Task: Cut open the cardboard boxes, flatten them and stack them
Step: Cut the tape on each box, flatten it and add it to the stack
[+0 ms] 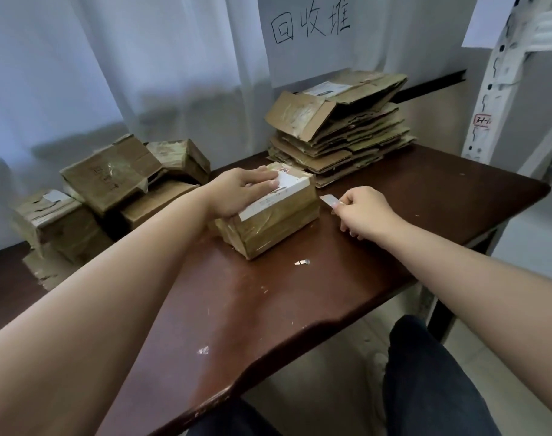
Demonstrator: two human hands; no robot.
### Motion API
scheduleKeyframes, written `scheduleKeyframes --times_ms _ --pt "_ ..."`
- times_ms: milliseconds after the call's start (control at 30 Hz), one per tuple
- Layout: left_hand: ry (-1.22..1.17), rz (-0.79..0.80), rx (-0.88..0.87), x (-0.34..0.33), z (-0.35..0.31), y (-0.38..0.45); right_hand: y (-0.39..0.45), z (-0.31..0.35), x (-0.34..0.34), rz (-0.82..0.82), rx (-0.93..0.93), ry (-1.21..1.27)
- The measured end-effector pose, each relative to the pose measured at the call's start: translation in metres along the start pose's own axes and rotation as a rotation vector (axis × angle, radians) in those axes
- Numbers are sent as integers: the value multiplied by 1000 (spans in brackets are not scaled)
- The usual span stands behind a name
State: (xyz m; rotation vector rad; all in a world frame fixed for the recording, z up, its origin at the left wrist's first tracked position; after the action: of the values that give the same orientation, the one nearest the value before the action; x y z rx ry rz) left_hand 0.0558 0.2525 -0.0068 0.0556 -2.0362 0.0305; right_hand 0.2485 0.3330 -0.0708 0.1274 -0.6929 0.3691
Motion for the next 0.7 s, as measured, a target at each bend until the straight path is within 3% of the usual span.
scheduleKeyframes --times_ms 233,700 --pt "-11 -5 11 -7 3 -5 -11 5 -9 61 -44 115" --pt "5 -11 14 -11 10 -6 -17 7 -20 21 -148 149"
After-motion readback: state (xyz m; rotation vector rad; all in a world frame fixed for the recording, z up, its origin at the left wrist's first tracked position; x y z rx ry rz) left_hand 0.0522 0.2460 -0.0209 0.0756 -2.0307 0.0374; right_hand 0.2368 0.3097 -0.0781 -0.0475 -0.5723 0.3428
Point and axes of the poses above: each hand's wrist, its own y-axis towards the middle knuckle, its own x-axis out of the back of the hand, z = x × y, the point moved 7 cm from there along y, towards the middle knuckle, and after that the axes turned 3 degrees about -x, right-handed, at the moved point
